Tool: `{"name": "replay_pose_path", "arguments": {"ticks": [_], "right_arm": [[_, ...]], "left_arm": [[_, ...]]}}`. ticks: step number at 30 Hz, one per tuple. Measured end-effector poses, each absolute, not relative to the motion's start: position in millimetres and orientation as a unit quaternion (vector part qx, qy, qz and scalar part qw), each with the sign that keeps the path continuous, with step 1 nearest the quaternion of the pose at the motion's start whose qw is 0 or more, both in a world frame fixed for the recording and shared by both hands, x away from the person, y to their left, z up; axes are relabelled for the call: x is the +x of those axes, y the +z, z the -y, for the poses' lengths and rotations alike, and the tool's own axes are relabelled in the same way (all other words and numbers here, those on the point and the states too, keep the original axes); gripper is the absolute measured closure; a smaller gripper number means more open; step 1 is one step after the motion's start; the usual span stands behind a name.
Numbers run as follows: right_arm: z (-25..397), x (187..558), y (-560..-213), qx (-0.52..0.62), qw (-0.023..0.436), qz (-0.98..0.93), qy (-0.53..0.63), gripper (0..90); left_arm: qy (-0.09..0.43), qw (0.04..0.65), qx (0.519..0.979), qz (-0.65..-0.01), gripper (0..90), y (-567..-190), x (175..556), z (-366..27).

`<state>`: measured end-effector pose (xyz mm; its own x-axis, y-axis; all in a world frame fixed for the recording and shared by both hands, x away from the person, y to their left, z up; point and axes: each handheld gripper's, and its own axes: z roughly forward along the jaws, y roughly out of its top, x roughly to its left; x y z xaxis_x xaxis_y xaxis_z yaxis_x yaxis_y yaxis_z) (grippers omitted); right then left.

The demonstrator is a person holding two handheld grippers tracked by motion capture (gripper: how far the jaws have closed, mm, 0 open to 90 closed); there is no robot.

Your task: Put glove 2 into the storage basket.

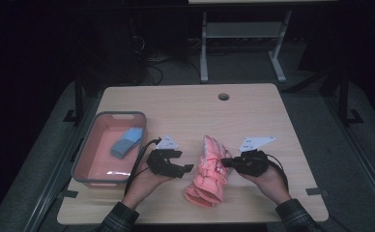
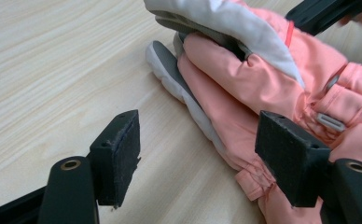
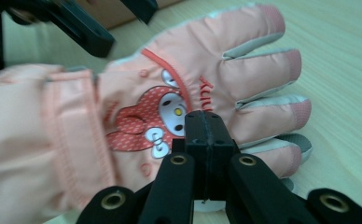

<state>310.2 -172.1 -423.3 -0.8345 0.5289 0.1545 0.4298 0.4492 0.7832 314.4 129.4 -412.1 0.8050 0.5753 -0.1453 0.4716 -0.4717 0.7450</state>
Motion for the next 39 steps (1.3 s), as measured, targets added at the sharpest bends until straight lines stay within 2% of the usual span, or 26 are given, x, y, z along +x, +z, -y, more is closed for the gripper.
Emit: {"name": "replay_pose_path", "arguments": {"ticks": [11,26,39], "right_arm": [[149.0,317.7,-444.3,0.280,0.053,-0.876,0.390,90.0],[122.3,315.2,-446.7,0.266,0.077,-0.893,0.354,90.0],[123.2,315.6,-446.8,0.268,0.074,-0.893,0.354,90.0]], "left_arm": [[0.058,0.421,0.854,-0.300,21.7,-404.8,313.3,-125.8],[0.059,0.419,0.858,-0.291,14.1,-381.8,325.1,-96.5],[0.038,0.388,0.864,-0.320,13.2,-410.6,338.3,-81.4]]}}
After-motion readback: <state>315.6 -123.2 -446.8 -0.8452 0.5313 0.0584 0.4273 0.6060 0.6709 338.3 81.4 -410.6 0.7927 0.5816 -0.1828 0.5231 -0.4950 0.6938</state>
